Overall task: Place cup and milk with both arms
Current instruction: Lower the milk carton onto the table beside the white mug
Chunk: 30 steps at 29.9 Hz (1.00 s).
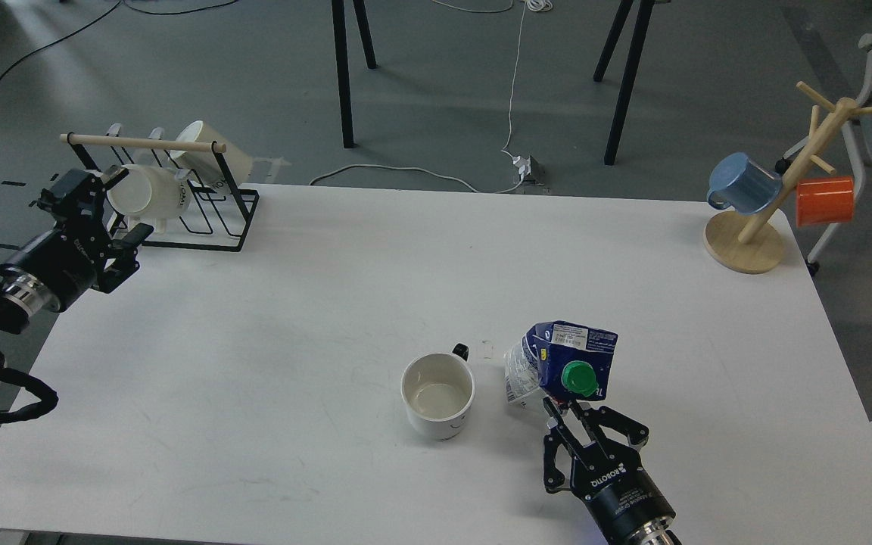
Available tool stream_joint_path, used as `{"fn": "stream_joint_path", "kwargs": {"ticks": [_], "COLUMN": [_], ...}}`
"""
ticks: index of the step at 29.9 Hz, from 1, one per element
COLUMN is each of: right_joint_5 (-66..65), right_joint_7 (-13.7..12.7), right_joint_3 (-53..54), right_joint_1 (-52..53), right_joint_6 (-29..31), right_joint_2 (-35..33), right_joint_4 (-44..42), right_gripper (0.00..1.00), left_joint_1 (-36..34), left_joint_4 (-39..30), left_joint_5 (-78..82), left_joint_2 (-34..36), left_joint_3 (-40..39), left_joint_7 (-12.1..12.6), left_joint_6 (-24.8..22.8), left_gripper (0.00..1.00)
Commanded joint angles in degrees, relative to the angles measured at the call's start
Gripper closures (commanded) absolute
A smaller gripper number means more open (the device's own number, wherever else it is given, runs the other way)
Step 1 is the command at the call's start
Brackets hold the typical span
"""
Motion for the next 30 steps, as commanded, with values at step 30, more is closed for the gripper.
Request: {"fn": "stream_joint_path", "kwargs": {"ticks": [30], "right_joint_5": [-1.4], "right_joint_7": [-0.3], "right_joint_3": [-0.2], "right_joint_1": [0.1], "right_joint_6": [0.0], "right_joint_2": [1.3], "right_joint_4": [-3.0], "right_gripper": [0.58], "left_joint_1": [0.0], "left_joint_4": [0.0], "left_joint_5": [0.0], "left_joint_2": [0.0], "left_joint_3": [0.0], "left_joint_7": [0.0], "left_joint_6": [0.0], "left_gripper": [0.01]}}
